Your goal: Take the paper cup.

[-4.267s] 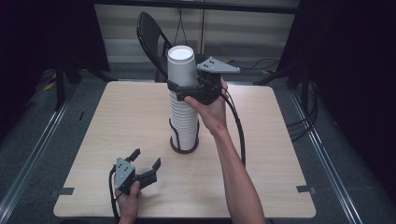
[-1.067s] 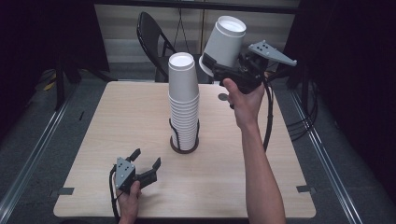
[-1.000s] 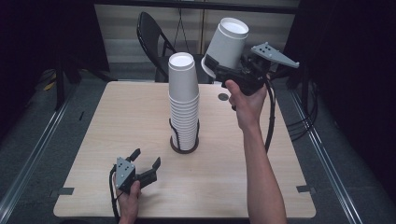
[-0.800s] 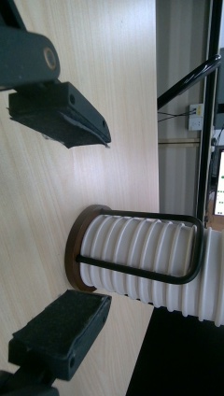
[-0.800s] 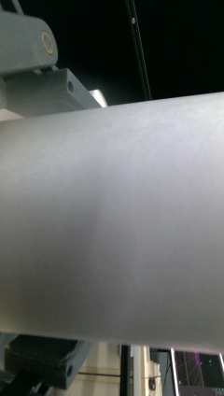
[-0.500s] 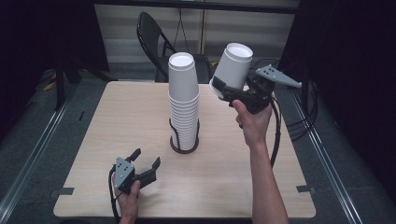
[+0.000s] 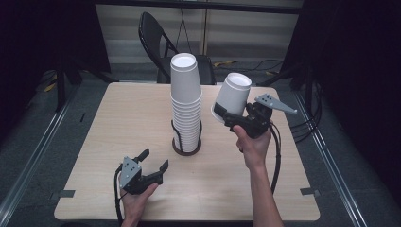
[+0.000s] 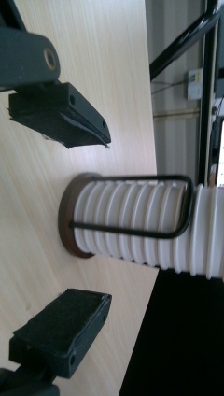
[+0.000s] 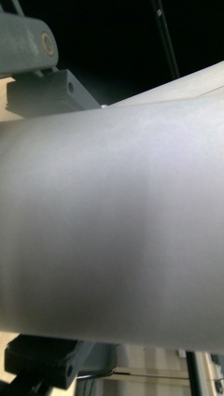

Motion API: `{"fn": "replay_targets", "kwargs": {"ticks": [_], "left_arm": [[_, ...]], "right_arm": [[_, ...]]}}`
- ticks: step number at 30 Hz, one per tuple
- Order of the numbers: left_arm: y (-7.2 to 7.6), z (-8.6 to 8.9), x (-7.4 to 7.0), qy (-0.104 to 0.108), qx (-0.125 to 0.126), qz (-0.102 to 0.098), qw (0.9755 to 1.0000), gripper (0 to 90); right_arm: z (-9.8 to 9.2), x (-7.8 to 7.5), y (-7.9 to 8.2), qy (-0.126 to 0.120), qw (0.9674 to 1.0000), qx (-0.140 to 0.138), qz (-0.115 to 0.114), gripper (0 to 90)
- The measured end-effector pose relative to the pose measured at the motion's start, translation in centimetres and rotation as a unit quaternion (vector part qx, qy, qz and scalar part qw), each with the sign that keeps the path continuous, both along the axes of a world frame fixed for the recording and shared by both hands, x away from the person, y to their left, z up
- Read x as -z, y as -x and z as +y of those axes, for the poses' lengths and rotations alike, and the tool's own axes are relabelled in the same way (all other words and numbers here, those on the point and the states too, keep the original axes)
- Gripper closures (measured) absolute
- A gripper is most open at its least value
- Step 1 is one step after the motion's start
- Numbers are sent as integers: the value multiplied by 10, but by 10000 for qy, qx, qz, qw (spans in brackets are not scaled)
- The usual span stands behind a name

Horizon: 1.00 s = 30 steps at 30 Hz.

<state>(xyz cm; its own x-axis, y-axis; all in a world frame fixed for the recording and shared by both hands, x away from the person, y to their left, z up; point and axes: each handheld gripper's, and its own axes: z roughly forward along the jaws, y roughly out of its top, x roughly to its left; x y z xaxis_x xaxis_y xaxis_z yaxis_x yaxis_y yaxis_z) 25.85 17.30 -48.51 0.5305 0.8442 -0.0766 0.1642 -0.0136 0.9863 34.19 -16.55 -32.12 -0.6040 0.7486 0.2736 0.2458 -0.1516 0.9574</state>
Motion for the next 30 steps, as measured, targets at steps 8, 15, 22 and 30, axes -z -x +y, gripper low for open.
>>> {"fn": "replay_targets", "kwargs": {"ticks": [8,15,22,30], "left_arm": [[2,-9,2,-4,160,79,9998,184],[2,-11,1,86,287,70,9995,199],[3,-15,2,143,378,24,9992,234],[2,-21,2,76,516,-107,9986,249]], "right_arm": [[3,25,11,-31,9997,-45,224,143],[8,50,18,-148,9988,-130,438,143],[18,78,24,-289,9969,-230,697,144],[28,102,33,-540,9930,-349,986,145]]}}
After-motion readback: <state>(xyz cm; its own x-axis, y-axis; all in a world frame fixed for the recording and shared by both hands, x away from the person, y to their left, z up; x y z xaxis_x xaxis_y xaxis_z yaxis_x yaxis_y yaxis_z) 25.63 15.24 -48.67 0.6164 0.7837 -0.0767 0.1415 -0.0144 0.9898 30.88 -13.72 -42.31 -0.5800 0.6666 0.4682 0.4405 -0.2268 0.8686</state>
